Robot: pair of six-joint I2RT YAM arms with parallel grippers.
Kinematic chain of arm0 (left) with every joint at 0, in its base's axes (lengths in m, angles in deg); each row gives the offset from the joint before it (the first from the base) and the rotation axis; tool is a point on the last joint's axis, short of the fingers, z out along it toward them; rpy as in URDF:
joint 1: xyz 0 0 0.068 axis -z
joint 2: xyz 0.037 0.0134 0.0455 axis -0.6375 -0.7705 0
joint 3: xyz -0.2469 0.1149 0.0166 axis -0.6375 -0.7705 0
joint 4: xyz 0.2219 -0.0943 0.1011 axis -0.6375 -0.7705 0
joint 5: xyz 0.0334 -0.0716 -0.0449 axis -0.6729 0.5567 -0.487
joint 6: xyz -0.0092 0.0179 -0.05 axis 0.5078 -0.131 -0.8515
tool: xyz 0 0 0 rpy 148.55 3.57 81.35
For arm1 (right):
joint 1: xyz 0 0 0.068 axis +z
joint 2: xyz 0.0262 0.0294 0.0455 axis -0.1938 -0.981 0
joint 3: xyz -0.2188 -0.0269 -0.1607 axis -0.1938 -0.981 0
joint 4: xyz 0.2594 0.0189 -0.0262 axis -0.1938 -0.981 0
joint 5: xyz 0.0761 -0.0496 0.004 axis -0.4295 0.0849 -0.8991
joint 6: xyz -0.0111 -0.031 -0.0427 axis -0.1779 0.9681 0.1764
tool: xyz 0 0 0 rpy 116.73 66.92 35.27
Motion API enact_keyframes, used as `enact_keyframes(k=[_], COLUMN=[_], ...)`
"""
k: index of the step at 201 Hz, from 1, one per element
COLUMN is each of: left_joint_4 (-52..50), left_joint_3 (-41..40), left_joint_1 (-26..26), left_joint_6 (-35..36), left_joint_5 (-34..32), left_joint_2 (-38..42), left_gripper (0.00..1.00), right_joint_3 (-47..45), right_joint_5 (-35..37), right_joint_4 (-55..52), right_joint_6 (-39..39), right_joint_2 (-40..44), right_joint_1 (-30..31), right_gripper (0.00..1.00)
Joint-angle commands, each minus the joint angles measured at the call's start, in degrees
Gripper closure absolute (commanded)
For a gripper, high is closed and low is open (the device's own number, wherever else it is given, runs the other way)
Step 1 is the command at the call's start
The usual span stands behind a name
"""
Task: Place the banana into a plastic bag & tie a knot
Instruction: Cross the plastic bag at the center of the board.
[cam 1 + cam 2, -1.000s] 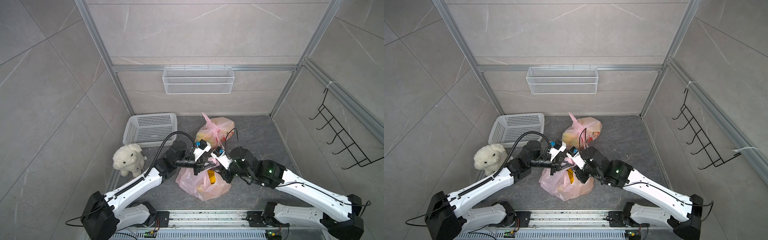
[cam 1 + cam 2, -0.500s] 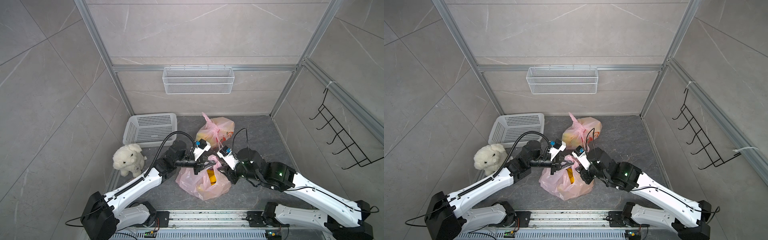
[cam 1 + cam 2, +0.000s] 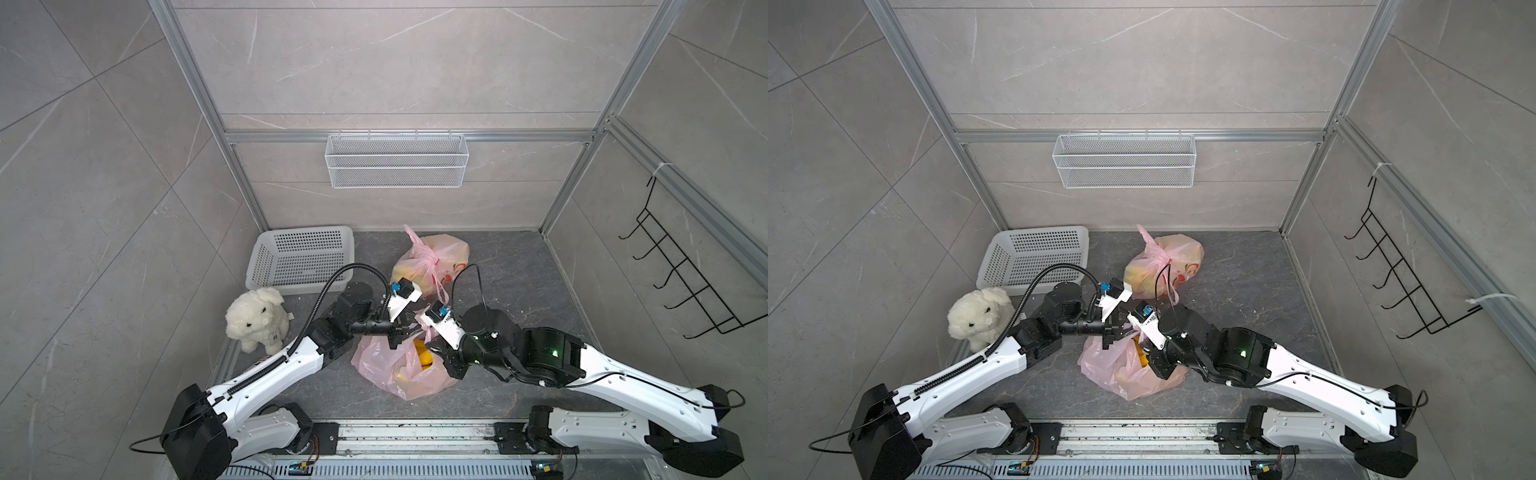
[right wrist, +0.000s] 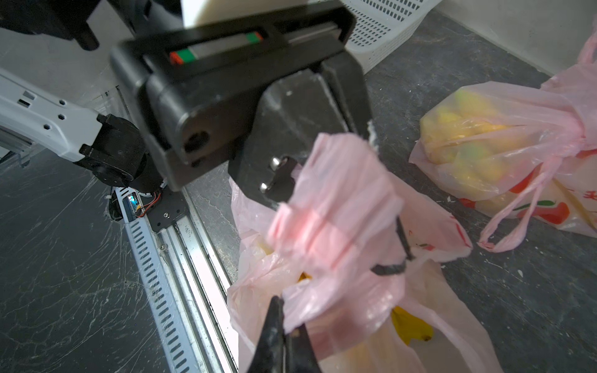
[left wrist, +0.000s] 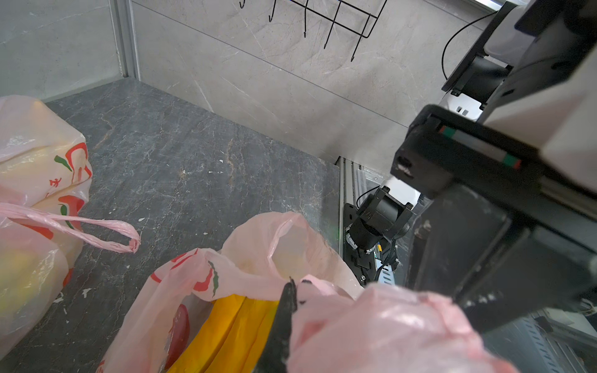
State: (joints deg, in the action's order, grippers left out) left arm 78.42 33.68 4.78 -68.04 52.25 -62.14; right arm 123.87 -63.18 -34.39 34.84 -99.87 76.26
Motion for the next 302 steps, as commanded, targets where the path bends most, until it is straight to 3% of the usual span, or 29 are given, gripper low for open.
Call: enact_keyframes(k=[1, 46, 76, 155, 259, 302], left_joint_4=[2.2, 1.3, 0.8, 1.8, 3.2, 3.0], left_joint_3=[0.2, 0.1, -0.7, -0.5, -0.7, 0.1], left_joint_1=[-0.1, -0.1, -0.1, -0.1, 0.1, 0.0], left_joint_6=[-0.4, -0.7, -0.7, -1.0, -2.3, -2.8], left_joint_5=[0.5, 5.8, 6.0, 6.1, 8.0, 5.7], left_joint_2=[1.8, 2.1, 3.1, 2.6, 1.5, 0.0], left_gripper=[1.00, 1.00, 0.99, 0.95, 0.75, 0.78], right_joint_3=[-1.3, -3.4, -4.8, -7.9, -7.7, -9.0], right_joint_5=[2.5, 8.8, 10.4, 8.6, 5.5, 4.0], right_joint_4=[2.7, 8.6, 9.4, 8.7, 10.7, 13.9], right_joint_6=[-2.7, -4.4, -5.6, -7.8, -9.0, -7.4], right_joint_2=[-1.7, -2.0, 0.4, 3.7, 1.2, 1.8], right_joint_1=[0.6, 0.1, -1.9, -3.6, -3.6, -0.4], right_gripper=[1.00, 1.00, 1.00, 1.00, 1.00, 1.00])
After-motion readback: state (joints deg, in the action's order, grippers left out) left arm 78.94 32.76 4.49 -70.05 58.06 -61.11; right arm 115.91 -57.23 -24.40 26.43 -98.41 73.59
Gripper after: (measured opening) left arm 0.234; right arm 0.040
